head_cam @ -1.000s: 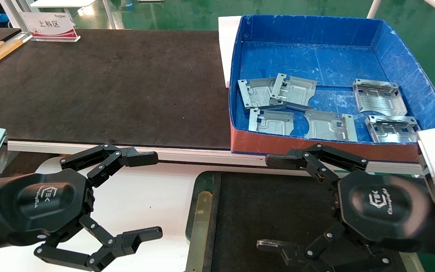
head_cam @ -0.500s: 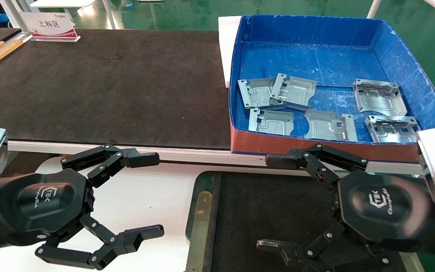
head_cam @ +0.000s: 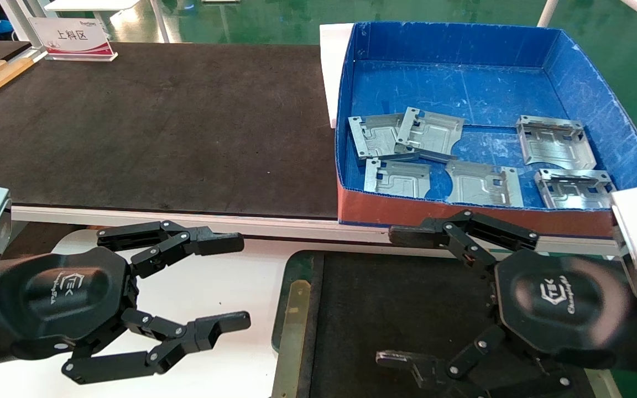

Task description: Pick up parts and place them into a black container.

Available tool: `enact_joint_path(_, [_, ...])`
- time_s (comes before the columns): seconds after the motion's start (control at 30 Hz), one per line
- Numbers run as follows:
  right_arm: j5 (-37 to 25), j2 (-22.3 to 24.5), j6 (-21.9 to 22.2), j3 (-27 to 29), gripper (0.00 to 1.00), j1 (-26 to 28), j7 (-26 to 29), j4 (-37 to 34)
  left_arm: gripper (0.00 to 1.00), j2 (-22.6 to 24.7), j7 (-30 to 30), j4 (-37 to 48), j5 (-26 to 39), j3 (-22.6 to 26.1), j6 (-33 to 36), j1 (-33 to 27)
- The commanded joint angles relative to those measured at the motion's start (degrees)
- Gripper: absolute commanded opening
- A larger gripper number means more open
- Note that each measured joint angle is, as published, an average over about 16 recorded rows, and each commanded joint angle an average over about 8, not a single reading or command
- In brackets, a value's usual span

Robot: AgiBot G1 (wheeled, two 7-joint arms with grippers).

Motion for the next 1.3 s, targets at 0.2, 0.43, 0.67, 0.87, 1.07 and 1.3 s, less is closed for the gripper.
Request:
enact_joint_path(0.2, [0.0,0.0,0.0,0.0,1.0,0.0,0.0,0.0,0.0,0.0,0.0,0.0,0.0,0.0,0.0,0.0])
enact_joint_path(0.43, [0.0,0.0,0.0,0.0,1.0,0.0,0.0,0.0,0.0,0.0,0.0,0.0,0.0,0.0,0.0,0.0])
enact_joint_path(0.67, [0.0,0.0,0.0,0.0,1.0,0.0,0.0,0.0,0.0,0.0,0.0,0.0,0.0,0.0,0.0,0.0])
enact_joint_path(0.87, [0.0,0.0,0.0,0.0,1.0,0.0,0.0,0.0,0.5,0.0,0.0,0.0,0.0,0.0,0.0,0.0])
enact_joint_path(1.07, [0.0,0.0,0.0,0.0,1.0,0.0,0.0,0.0,1.0,0.0,0.0,0.0,0.0,0.0,0.0,0.0])
enact_joint_path(1.3, [0.0,0.0,0.0,0.0,1.0,0.0,0.0,0.0,1.0,0.0,0.0,0.0,0.0,0.0,0.0,0.0])
